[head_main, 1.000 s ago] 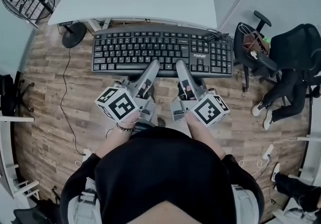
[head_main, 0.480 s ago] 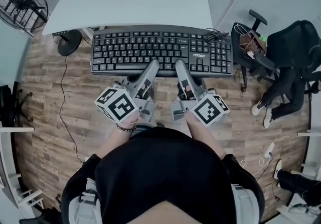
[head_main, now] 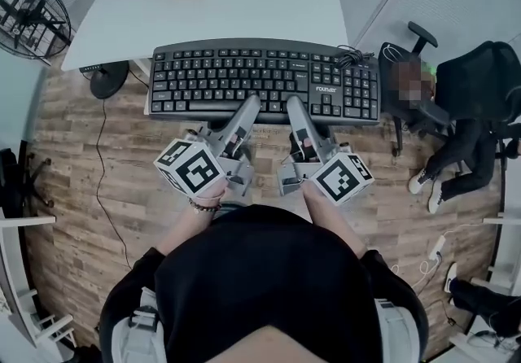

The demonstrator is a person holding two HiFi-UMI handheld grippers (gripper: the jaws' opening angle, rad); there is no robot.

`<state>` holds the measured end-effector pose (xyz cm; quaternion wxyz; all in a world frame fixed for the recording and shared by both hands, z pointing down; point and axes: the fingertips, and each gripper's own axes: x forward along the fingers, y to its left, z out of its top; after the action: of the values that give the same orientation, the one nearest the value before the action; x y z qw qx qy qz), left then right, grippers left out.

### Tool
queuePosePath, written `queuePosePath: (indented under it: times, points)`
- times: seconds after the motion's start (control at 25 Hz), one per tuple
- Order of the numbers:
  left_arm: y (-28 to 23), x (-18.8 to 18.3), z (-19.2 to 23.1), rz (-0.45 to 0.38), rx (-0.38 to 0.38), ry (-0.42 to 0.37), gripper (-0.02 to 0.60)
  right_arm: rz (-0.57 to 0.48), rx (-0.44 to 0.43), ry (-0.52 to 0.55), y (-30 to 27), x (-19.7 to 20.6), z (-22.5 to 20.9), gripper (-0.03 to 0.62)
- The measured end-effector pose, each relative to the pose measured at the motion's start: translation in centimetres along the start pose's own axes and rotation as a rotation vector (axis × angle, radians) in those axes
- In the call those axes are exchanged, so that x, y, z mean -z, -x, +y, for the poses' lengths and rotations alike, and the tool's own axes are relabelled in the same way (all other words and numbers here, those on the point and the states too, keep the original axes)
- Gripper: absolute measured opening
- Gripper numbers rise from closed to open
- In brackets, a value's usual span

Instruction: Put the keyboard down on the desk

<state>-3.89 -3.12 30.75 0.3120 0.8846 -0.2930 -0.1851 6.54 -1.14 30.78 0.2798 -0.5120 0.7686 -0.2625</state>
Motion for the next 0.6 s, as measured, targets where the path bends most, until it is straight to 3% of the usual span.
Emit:
queuePosePath:
  times: [0.6]
  points:
    - [-8.0,-3.7,5.1,0.048,0.036,0.002,0.175,-0.042,0.044,-0.006,-8.1,-2.8,-4.2,0.179]
